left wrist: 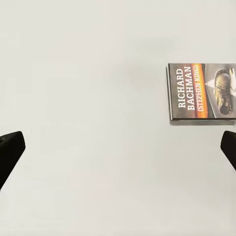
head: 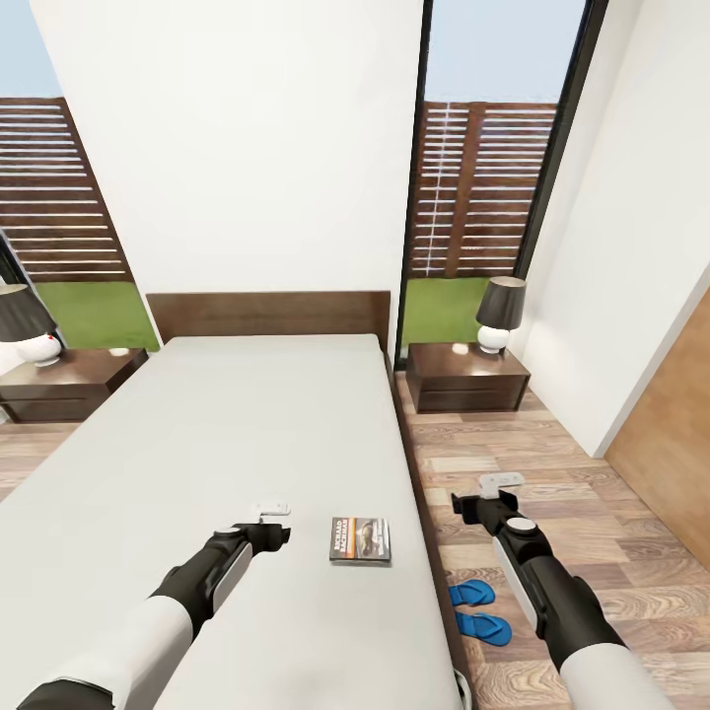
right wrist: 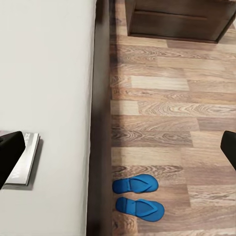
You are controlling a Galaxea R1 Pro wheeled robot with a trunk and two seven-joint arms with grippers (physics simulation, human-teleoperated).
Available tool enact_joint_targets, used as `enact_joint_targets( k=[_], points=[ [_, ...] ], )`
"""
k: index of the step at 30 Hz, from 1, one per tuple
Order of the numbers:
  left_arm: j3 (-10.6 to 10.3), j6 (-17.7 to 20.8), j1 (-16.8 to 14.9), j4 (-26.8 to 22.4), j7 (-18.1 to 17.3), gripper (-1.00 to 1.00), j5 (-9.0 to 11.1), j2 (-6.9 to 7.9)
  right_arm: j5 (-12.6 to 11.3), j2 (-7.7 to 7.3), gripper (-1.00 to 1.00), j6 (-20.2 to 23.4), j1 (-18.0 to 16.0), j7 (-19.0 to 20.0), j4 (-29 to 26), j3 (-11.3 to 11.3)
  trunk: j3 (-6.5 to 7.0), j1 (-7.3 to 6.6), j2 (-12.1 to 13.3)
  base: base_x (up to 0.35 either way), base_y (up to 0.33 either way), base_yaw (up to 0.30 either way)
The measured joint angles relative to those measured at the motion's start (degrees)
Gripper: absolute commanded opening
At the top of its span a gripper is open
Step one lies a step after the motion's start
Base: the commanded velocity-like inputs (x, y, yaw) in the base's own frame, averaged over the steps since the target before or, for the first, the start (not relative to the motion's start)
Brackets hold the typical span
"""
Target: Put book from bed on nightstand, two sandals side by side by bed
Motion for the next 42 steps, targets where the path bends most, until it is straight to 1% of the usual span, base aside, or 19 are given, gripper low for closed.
enact_joint_targets(
  k=[5,10,14,22,42],
  points=[
    [0.0,-0.04,0.0,0.0,0.0,1.0,-0.04,-0.01,-0.13,0.07,1.0,-0.03,0.0,-0.05,0.04,0.44,0.0,0.0,0.0,0.0,0.0,0.0],
    [0.0,-0.09,0.0,-0.02,0.02,1.0,-0.05,-0.01,-0.06,1.61,1.0,-0.02,0.0,-0.24,0.09,0.68,0.0,0.0,0.0,0.0,0.0,0.0],
    [0.0,-0.47,0.0,0.0,0.04,1.0,-0.06,-0.03,0.04,2.12,1.0,-0.02,0.0,-0.36,0.07,0.67,0.0,0.0,0.0,0.0,0.0,0.0],
    [0.01,-0.88,0.0,-0.02,0.18,1.0,-0.06,-0.09,0.18,2.37,1.0,0.03,0.0,-0.43,0.03,0.68,0.0,0.0,0.0,0.03,0.0,0.0],
    [0.01,-1.05,0.0,-0.08,0.24,1.0,-0.06,-0.1,0.25,2.47,1.0,0.07,0.0,-0.44,0.02,0.77,0.0,0.0,0.0,0.009,0.0,0.0]
  ],
)
